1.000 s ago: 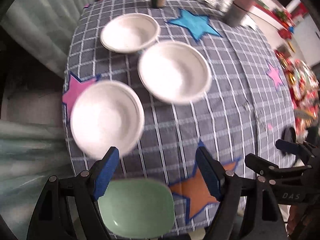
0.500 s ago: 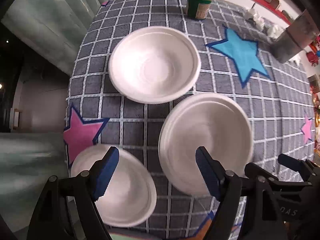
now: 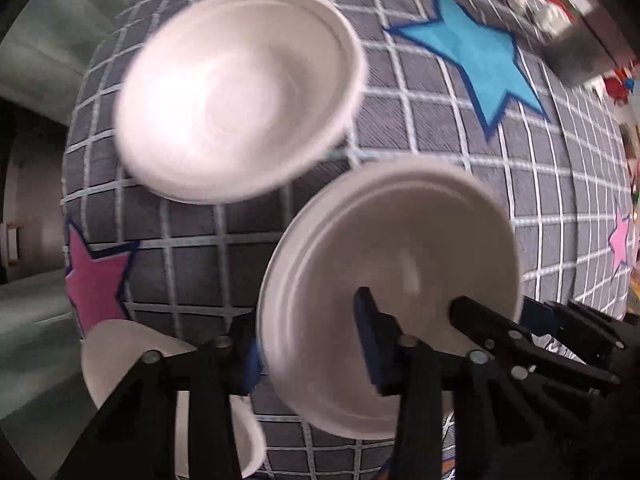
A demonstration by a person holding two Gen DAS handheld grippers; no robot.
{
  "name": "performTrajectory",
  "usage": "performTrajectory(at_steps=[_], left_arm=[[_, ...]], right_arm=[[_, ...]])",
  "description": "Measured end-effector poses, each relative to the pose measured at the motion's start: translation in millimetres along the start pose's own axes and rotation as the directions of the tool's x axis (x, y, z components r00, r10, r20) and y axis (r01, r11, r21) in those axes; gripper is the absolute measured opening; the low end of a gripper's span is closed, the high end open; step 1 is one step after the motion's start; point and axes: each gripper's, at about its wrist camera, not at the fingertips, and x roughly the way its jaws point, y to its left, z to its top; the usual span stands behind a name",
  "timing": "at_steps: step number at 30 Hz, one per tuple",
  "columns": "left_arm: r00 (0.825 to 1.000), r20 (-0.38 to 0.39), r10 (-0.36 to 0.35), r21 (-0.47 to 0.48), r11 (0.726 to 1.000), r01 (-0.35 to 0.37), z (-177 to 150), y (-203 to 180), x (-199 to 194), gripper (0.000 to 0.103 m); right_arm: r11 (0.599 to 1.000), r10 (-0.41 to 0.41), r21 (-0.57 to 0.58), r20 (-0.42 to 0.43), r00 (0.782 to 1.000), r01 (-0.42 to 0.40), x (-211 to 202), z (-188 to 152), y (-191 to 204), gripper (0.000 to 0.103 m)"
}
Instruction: Organize plates and bowls
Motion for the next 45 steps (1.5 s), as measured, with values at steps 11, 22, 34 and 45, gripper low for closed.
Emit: performTrajectory(at_steps=[11,22,34,45], left_arm=[[1.0,0.021,0.009,0.142,0.99,-0.012,-43.7,-59.1,-8.3,0.04],[0.998,-0.004,-0.06,0.29,0.955,0.059,-149.5,-136.2,-18.4,0.039],[0.999,-0.033,-0.001,0.438,0.899,0.016,-259.6,-177.3,-2.2,0.076],[0.993,-0.04,-0.111,0.455,0.883,0.117,-297.8,-123.3,-49.6,0.08]], right_arm=[[1.0,-0.006,0.026,-0.002,1.0,0.006,-3.2,-46.4,-16.3,0.023],[0.987,-0.06,0.151,0.002,0.998,0.059,-33.4,-162.8,-54.9,0.023],[0.958,-0.155,0.236,-0.055,0.986,0.163,-23.9,-246.7,-86.5,0.028],[0.92,-0.2,0.346,0.012,0.98,0.184,-87.9,-294.9,-143.7,0.083]])
